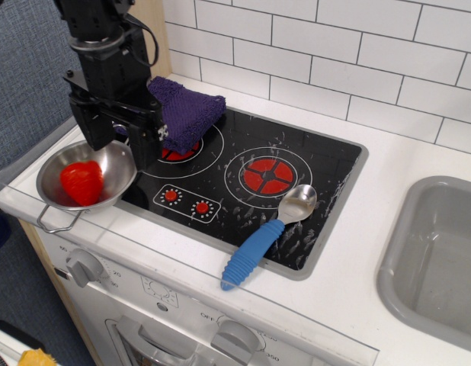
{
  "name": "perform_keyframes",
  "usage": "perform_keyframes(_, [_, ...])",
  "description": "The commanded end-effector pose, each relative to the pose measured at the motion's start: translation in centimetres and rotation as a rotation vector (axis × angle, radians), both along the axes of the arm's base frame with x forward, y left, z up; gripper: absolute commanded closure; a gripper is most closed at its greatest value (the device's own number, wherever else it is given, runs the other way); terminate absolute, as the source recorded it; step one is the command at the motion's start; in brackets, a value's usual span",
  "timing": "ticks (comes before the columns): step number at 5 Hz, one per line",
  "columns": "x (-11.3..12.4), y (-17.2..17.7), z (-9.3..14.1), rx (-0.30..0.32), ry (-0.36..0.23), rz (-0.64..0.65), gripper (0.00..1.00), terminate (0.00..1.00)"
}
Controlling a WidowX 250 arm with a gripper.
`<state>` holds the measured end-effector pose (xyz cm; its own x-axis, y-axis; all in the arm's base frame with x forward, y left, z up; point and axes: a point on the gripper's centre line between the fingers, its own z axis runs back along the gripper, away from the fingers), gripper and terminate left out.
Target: Move the strawberry and place into bowl
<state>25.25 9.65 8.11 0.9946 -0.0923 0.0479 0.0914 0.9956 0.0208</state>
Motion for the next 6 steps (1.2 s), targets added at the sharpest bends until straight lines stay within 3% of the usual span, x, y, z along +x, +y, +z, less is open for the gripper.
perform_keyframes(1, [-0.25, 0.52, 1.74, 0.019, -0.045, -0.001, 0.0, 0.0])
perform_keyframes(5, [-0.25, 0.52, 1.74, 0.019, -0.045, -0.001, 0.0, 0.0])
perform_keyframes(6, [-0.25, 0.52, 1.74, 0.019, -0.045, -0.001, 0.0, 1.0])
